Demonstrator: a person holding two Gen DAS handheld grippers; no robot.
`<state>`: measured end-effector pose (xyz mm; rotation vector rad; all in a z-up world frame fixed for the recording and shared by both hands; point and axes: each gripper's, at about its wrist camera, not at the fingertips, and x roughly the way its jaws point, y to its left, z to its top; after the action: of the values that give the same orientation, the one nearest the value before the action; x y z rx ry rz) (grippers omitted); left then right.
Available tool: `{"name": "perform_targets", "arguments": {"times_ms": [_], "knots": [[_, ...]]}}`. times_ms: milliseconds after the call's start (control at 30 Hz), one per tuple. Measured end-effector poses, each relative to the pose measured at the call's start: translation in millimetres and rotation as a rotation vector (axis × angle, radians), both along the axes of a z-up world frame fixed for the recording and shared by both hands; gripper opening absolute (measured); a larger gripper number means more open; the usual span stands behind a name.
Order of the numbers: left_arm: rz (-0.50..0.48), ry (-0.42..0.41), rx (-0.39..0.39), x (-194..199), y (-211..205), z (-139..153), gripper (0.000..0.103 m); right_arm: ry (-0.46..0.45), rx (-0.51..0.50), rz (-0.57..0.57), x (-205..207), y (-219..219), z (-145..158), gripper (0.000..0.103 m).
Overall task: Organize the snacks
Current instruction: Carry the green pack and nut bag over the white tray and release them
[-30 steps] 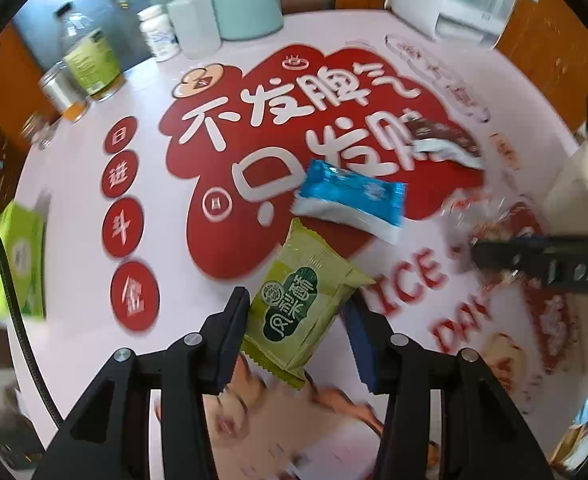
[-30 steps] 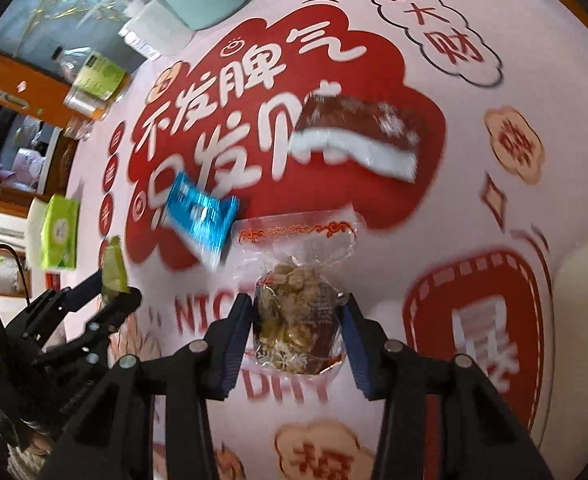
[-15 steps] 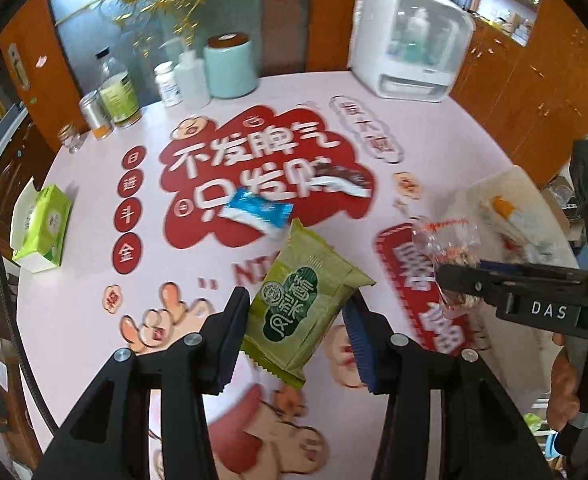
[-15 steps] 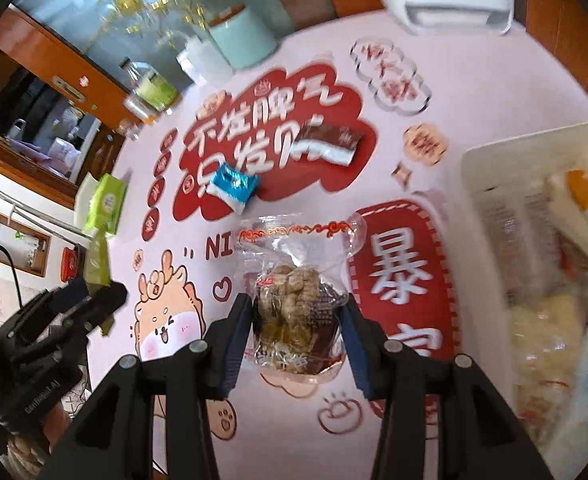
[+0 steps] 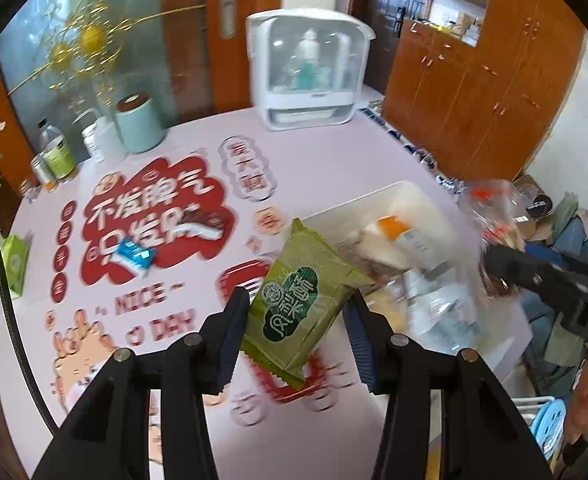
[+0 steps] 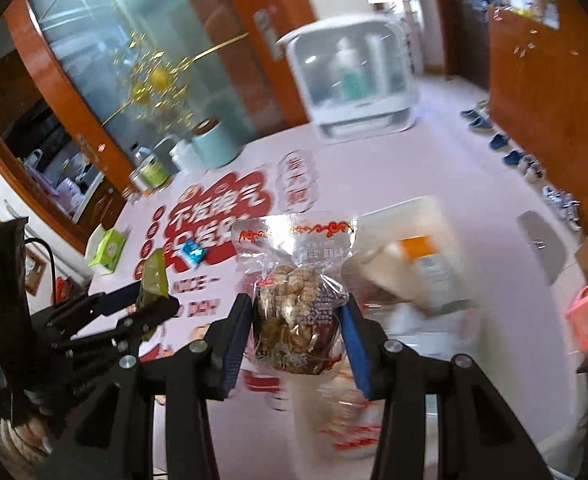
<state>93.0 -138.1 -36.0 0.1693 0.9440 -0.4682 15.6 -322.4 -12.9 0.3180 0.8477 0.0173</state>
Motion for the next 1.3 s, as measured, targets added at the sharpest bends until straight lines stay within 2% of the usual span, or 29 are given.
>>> {"name": "perform_targets", "arguments": {"times_ms": [167,400,667,1033,1067,1133,1167,1200,1300], "knots": [[-0.018,-0.004,-0.022,-10,-54,9,0.047,0.008,-0.021,-0.06,-32,-49,-1,0.045],[-0.037,0.001,-0.023,-12,-104,9,0.047,0.014,-0.055,-0.097,-52,-85,-8,0.045],[-0.026,0.015,-0.012,-6,-131,3,0.047,0.005,-0.1,-0.029,-49,-82,-10,0.045],[0.019,0.011,0.022,2,-132,-4,0.048,0.035,-0.13,0.069,-35,-61,-17,0.048],[0.024,0.013,0.02,4,-131,-5,0.05,0.042,-0.131,0.074,-33,-60,-18,0.049],[0.034,0.01,0.014,4,-128,-5,0.07,0.056,-0.124,0.08,-29,-58,-21,0.05],[0.039,0.002,0.011,4,-126,-4,0.086,0.059,-0.116,0.076,-29,-58,-22,0.05],[0.044,-0.007,0.009,4,-125,-4,0.092,0.064,-0.11,0.073,-27,-59,-23,0.051],[0.052,-0.025,0.012,3,-119,-3,0.092,0.068,-0.081,0.062,-26,-61,-23,0.052]]}}
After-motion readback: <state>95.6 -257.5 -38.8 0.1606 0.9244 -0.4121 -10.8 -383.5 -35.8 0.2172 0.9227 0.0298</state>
